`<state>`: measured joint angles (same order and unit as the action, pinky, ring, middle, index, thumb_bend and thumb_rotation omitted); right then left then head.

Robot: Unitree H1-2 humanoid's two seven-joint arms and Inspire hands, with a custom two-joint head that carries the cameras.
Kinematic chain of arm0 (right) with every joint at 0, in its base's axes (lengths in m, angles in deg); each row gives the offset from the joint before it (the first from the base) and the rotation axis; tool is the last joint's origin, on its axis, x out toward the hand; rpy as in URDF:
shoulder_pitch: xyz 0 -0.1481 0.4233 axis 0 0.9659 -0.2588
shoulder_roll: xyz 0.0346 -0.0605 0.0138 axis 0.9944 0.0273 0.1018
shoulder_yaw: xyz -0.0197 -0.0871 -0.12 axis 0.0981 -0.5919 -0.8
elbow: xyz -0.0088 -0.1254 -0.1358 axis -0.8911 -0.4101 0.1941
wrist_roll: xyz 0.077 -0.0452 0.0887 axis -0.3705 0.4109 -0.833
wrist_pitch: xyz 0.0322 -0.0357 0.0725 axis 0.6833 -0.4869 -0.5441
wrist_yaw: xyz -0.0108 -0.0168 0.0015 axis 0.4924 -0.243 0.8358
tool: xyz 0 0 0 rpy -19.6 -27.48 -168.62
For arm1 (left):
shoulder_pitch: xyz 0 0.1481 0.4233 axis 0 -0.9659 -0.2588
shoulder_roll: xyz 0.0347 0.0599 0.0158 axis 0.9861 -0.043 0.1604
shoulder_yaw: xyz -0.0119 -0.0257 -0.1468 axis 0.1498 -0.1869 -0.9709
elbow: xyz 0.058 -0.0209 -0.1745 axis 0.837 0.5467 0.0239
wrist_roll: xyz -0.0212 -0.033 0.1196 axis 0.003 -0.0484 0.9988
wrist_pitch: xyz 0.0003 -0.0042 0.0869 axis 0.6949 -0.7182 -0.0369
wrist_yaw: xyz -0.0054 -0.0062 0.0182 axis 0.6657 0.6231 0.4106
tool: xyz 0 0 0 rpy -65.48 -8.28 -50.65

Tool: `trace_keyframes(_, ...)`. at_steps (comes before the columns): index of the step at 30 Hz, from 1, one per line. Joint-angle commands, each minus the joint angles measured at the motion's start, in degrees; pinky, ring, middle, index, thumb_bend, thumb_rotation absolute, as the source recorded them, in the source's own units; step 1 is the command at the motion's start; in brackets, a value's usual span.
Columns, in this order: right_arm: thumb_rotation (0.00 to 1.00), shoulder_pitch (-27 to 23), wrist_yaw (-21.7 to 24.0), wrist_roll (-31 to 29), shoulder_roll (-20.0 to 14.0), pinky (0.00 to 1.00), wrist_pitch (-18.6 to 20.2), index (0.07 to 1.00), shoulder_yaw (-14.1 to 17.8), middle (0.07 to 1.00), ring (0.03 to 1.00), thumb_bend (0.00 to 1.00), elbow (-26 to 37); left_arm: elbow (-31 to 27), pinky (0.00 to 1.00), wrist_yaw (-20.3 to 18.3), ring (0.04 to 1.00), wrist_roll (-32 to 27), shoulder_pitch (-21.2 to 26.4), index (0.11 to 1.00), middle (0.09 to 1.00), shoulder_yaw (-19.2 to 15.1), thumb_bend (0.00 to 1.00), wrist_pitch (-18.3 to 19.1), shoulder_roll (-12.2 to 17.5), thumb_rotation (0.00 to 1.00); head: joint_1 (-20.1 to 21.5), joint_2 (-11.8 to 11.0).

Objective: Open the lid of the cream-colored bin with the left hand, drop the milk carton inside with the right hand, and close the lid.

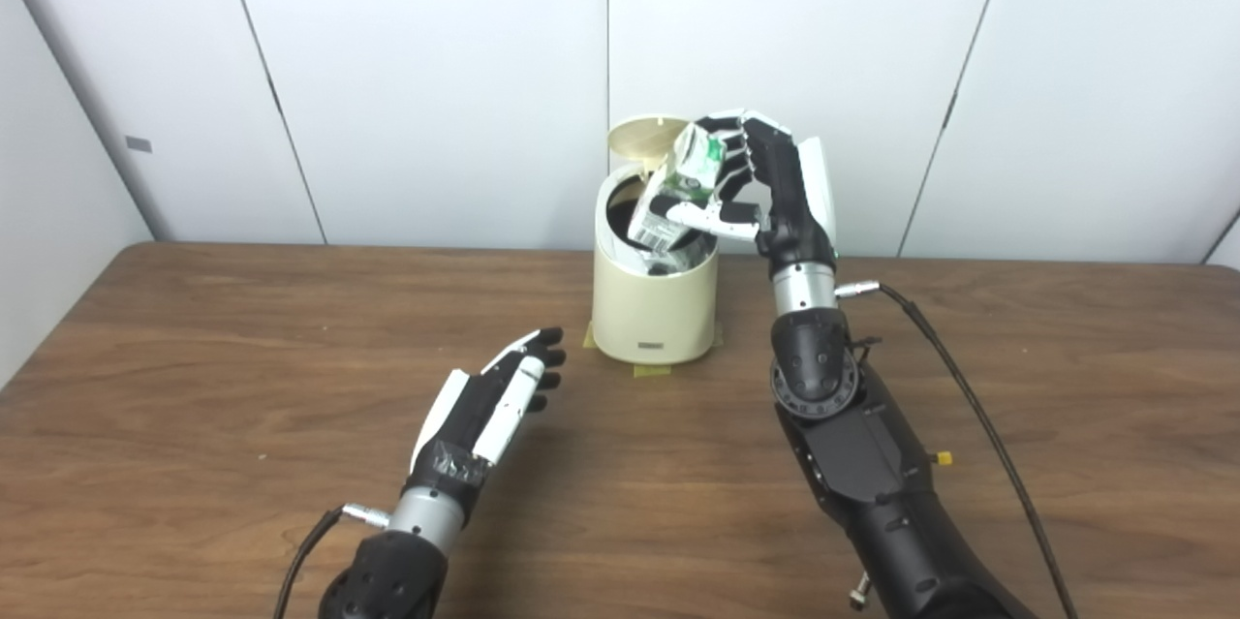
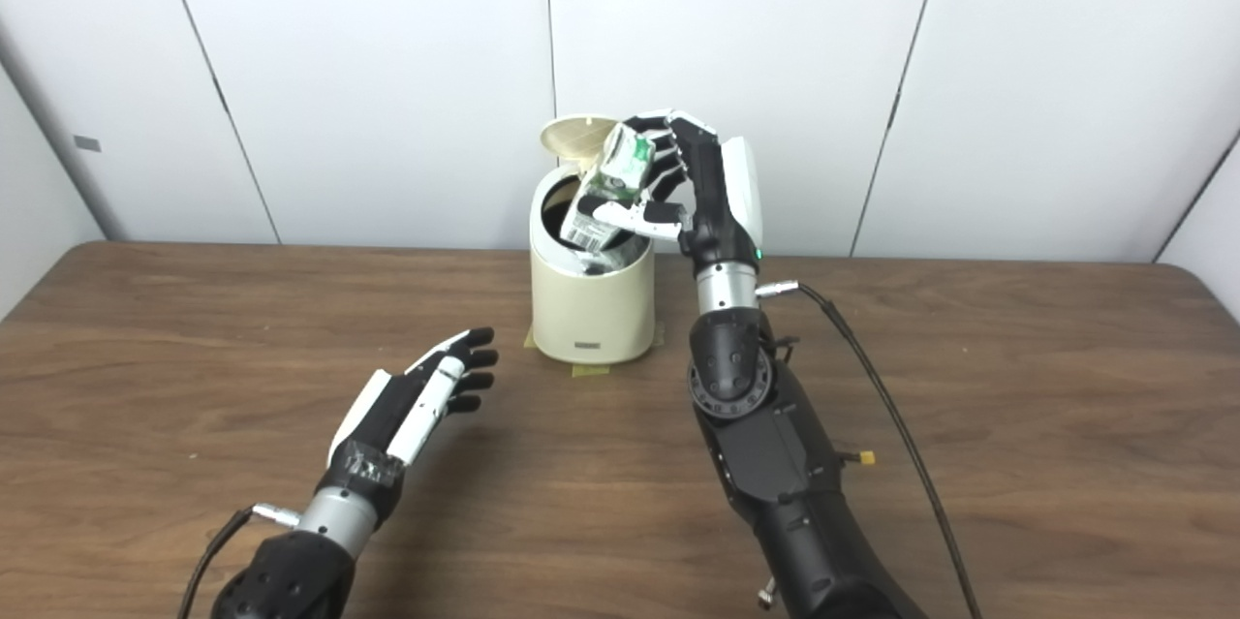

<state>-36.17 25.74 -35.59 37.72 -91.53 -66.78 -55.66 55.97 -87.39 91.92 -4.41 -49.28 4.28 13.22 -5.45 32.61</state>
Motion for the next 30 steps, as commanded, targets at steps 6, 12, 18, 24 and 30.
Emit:
trace_keyframes(6, 0.00, -2.9, -3.6, 1.8, -0.6, 0.28, -3.9, 0.551, -0.4, 0.496, 0.392, 0.49, 0.8, -1.4, 0.84, 1.3, 0.853, -1.1, 0.8, 0.894, 0.870, 0.2, 0.44, -2.6, -0.1, 1.00, -0.2, 0.3)
trace_keyframes(12, 0.00, -2.5, -6.5, 2.6, -0.3, 0.29, -6.7, 0.546, -0.6, 0.502, 0.397, 0.49, -0.7, -1.6, 0.85, 1.5, 0.859, -2.0, 0.1, 0.895, 0.874, -0.1, 0.44, -2.6, -0.2, 0.99, -0.3, 0.6)
trace_keyframes(18, 0.00, -2.5, -9.1, 3.0, 0.3, 0.29, -7.7, 0.543, -0.5, 0.504, 0.402, 0.49, -2.0, -1.7, 0.85, 1.4, 0.856, -2.2, -0.5, 0.895, 0.872, 0.3, 0.43, -3.0, 0.2, 0.97, -0.2, 0.8)
trace_keyframes(24, 0.00, -2.1, -9.3, 3.7, 0.1, 0.28, -8.9, 0.546, -1.6, 0.512, 0.403, 0.49, -2.3, -2.1, 0.85, 1.7, 0.858, -2.5, -0.7, 0.898, 0.877, 0.7, 0.43, -2.8, 0.1, 0.97, -0.4, 1.1)
trace_keyframes(30, 0.00, -1.2, -6.6, 5.7, -1.4, 0.28, -6.8, 0.537, -4.0, 0.523, 0.411, 0.49, -0.6, -2.9, 0.85, 1.9, 0.859, -2.5, -0.9, 0.898, 0.877, 0.8, 0.43, -1.8, -0.3, 0.96, -0.3, 1.6)
